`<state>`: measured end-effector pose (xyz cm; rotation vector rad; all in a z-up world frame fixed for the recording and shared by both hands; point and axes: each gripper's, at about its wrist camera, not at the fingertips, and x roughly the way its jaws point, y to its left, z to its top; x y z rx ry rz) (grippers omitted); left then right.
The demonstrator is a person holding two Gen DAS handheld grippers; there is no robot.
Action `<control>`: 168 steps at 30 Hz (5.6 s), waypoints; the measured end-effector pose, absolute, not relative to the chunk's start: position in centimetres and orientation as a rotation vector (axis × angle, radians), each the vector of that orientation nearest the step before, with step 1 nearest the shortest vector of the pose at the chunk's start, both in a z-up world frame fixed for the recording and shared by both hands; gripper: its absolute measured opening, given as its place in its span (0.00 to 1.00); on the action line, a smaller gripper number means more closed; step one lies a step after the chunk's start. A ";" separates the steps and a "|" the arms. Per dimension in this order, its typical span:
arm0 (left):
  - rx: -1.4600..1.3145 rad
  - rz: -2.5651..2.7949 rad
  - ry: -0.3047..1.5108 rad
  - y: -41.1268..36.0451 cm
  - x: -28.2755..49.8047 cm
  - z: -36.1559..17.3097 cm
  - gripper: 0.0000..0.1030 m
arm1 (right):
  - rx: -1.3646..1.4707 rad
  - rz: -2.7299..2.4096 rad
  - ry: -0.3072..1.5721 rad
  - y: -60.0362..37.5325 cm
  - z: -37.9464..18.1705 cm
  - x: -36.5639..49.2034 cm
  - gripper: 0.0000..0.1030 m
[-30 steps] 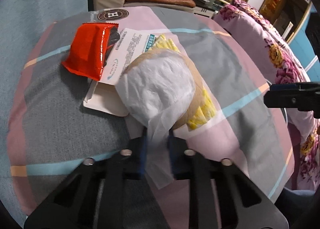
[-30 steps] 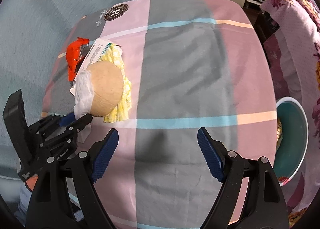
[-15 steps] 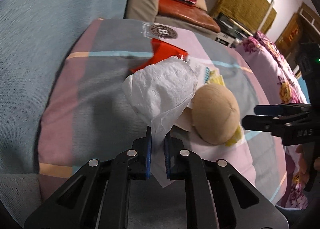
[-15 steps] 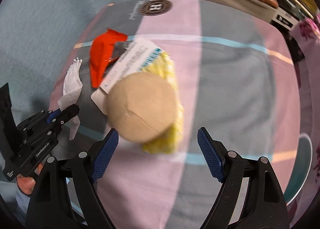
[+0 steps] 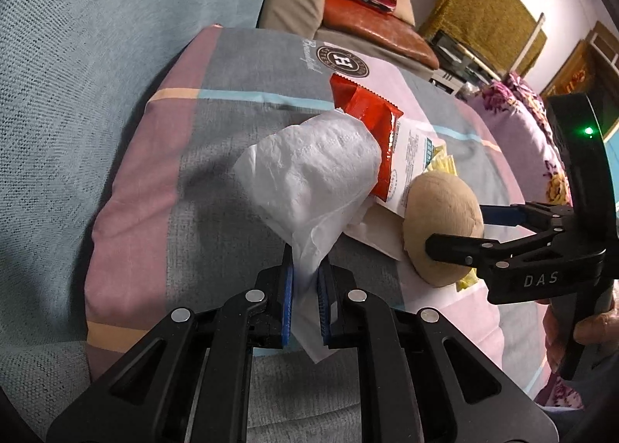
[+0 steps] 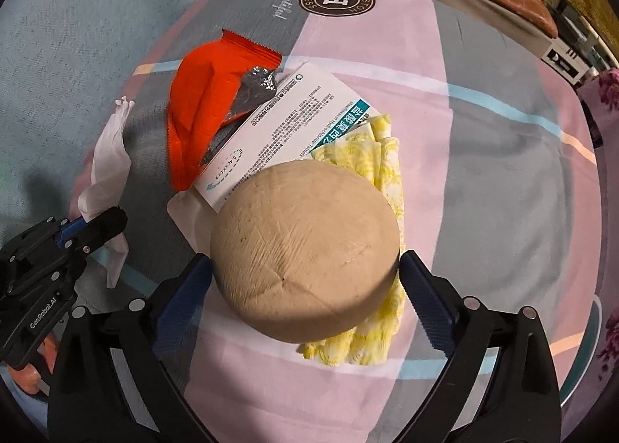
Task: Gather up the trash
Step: 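Grasp the white tissue with the left gripper while the right approaches the coconut shell, then grasp the coconut shell with the right gripper and lift it, then carry the tissue and coconut shell over the teal bin and release both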
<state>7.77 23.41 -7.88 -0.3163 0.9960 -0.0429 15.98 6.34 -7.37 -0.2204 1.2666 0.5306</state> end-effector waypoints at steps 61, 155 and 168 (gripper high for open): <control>-0.176 -0.262 1.054 7.1 6.5 -6.1 0.11 | 0.083 0.395 1.341 -13.7 -8.0 11.5 0.90; 0.101 -0.562 1.077 -16.3 11.1 -4.7 0.11 | 0.251 0.076 0.974 -37.1 -1.1 10.2 0.06; 0.177 -0.623 1.131 -25.0 13.2 -6.6 0.11 | 0.280 -0.061 0.968 -45.3 -3.5 8.7 0.06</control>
